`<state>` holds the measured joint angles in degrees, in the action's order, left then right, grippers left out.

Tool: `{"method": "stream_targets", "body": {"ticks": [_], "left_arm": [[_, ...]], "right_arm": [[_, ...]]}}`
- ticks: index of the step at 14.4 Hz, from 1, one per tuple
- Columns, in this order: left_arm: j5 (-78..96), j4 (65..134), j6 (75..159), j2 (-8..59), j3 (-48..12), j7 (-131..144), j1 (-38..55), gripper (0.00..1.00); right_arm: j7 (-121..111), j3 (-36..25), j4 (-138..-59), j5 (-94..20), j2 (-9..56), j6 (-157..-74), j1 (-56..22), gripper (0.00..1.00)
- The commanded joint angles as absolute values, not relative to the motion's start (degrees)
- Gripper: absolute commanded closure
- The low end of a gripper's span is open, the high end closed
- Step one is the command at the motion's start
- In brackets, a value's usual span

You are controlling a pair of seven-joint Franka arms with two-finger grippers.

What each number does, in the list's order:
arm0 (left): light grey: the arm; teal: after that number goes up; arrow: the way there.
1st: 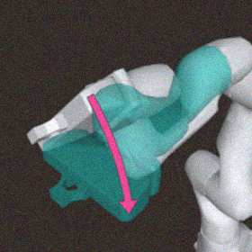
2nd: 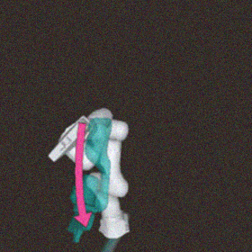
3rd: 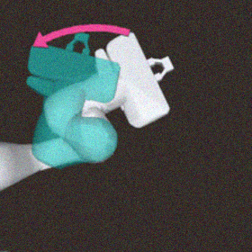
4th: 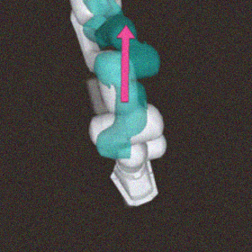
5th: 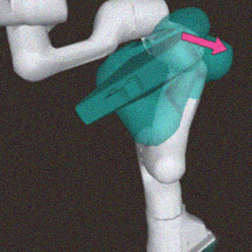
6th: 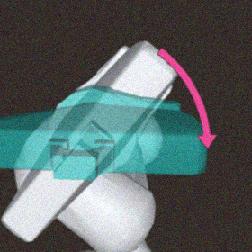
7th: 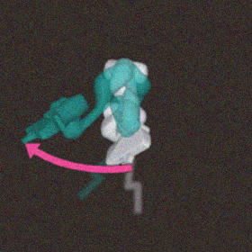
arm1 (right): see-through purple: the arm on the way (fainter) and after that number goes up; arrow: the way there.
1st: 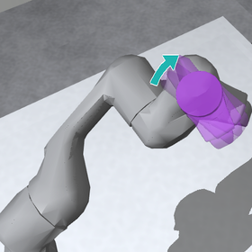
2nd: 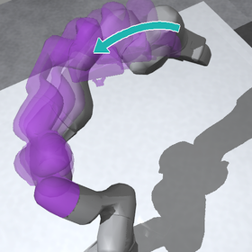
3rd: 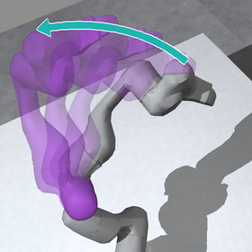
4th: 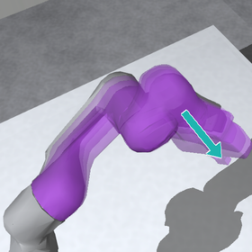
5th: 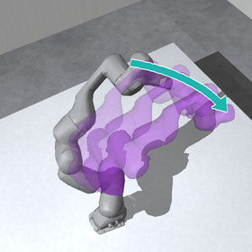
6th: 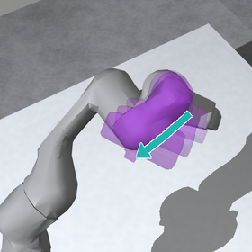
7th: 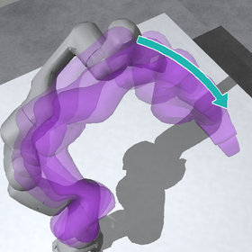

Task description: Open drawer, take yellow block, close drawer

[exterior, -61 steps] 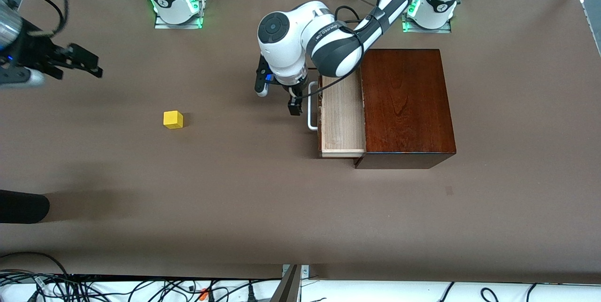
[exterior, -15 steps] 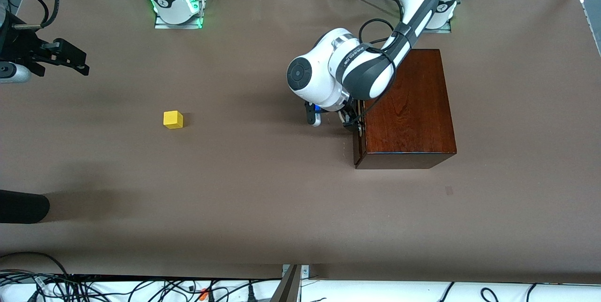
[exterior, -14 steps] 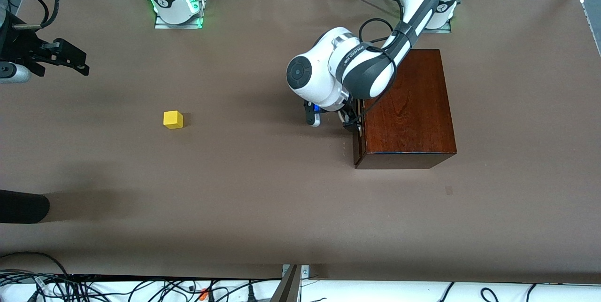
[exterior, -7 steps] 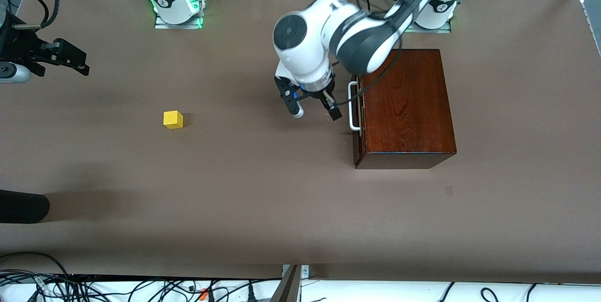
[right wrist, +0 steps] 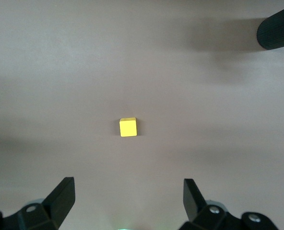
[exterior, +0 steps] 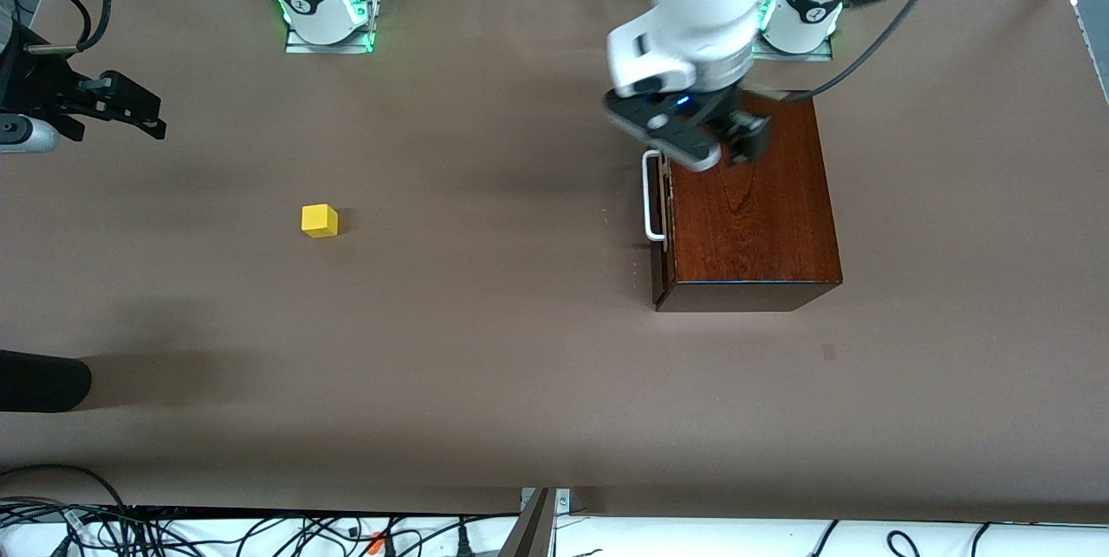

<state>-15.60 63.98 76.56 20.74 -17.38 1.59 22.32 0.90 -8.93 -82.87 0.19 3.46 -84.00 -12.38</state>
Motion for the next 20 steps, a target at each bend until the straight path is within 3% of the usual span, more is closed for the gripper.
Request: {"method": "stream_targets", "body": {"ticks": [1, 4, 7, 11, 14, 20], "left_arm": [[-13.8, 69.16, 75.51, 14.25, -18.1, 2.2, 15.59, 0.0], [-12.66, 71.01, 73.03, 10.82, -17.49, 3.16, 12.14, 0.0], [-1.63, 73.11, 73.56, 7.92, -17.84, 3.34, 1.01, 0.0], [0.88, 88.2, 85.84, -1.21, -18.02, 3.34, -4.3, 0.0], [2.72, 88.86, 86.66, -1.14, -17.67, 3.25, -7.81, 0.0], [3.52, 90.17, 86.31, -1.49, -0.46, 0.8, 5.25, 0.0]], "right_arm": [[1.23, -8.7, -81.47, 0.53, 3.96, -83.23, -12.66, 0.0], [1.41, -8.61, -81.47, 0.53, 3.96, -83.23, -12.74, 0.0], [1.41, -8.53, -81.47, 0.53, 3.96, -83.23, -12.83, 0.0], [1.41, -7.91, -81.39, 0.53, 3.87, -83.32, -12.92, 0.0], [1.49, -7.56, -81.39, 0.53, 3.87, -83.32, -12.92, 0.0], [1.23, -7.65, -81.39, 0.53, 3.87, -83.32, -12.92, 0.0]]}}
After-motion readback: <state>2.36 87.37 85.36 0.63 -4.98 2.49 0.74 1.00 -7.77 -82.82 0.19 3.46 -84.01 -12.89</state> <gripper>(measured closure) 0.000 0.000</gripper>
